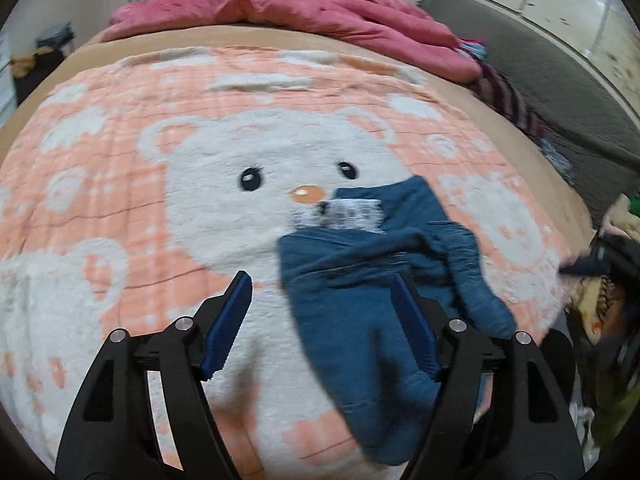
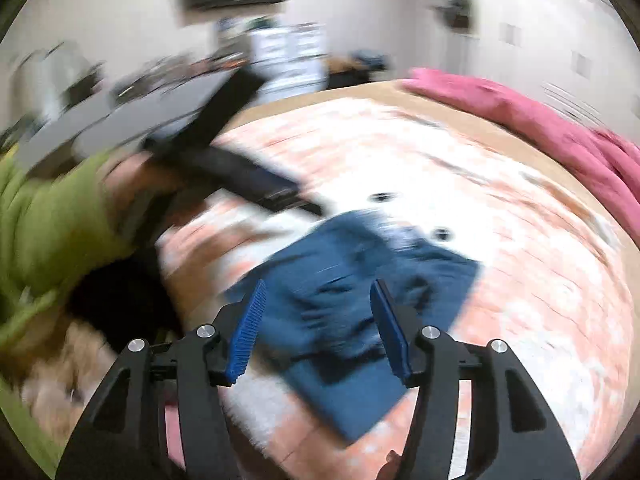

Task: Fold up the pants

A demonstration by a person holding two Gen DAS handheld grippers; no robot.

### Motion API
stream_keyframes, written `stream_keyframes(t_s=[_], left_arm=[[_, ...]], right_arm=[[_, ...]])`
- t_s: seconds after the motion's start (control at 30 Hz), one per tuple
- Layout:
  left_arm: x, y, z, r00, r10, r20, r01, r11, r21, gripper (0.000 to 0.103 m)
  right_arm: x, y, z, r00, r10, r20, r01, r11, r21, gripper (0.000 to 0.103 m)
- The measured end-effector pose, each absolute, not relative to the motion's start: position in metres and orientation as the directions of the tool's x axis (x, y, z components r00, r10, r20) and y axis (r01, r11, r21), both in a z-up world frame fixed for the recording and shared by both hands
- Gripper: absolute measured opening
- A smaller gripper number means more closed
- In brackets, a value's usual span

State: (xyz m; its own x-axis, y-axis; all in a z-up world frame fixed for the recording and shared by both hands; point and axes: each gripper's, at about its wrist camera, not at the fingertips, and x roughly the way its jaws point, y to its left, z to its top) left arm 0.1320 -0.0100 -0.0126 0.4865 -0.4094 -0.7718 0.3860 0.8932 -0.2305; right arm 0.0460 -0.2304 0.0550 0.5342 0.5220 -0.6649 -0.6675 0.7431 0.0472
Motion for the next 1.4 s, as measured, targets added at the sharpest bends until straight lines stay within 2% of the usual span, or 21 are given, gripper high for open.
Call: stream_keyframes(t_s=[0.13,0.3,0.37,0.5,0.73,0.87,0.93,1.27,1.4], left_arm=[[0.126,-0.021,-0.022,0.484,-0.402,-0.777,0.384,0.896,-0.224,0.069],[0.12,-0.045,-0.043,0.46,-0.377,-0.804,0.406,0.895,-0.188,0.07],[0.116,-0.049,-0.05,0.455,-0.365,-0.812,0.411,0.895,-0.172,0.071],[0.113,-0.048,-0.06,0.446,-0.365,-0.817,0.408,0.896,-0.178,0.074],[0.113,-0.049,-0.064,0.431,-0.378,-0.819,0.403,0.893,-0.2,0.075],[0.109,-0.047,-0.046,0.45,-0.391,-0.803,0.416,0.887,-0.199,0.075],[0.107,-0.047,-0.037,0.462,-0.397,-0.793,0.425,0.884,-0.194,0.075],[0.099,-0.042,-0.002,0.524,-0.378,-0.763,0.421,0.894,-0.154,0.087],[0.097,-0.04,0.004,0.536,-0.369,-0.759,0.413,0.899,-0.145,0.094]], right_arm=[[0.091,-0.247,0.052,0.577,0.471,-0.668,-0.502,0.849,0.165,0.053],[0.117,-0.228,0.022,0.527,0.462,-0.713,-0.492,0.85,0.188,0.052],[0.125,-0.222,0.011,0.505,0.441,-0.741,-0.491,0.854,0.174,0.052],[0.131,-0.222,-0.025,0.477,0.304,-0.825,-0.478,0.877,0.047,0.051],[0.134,-0.238,-0.055,0.432,0.355,-0.829,-0.443,0.884,0.147,0.051],[0.122,-0.241,-0.028,0.468,0.406,-0.785,-0.475,0.865,0.164,0.054],[0.113,-0.244,-0.011,0.506,0.406,-0.761,-0.482,0.865,0.141,0.063],[0.093,-0.259,0.022,0.587,0.38,-0.715,-0.442,0.89,0.111,0.074],[0.091,-0.265,0.026,0.606,0.374,-0.702,-0.412,0.903,0.125,0.084]])
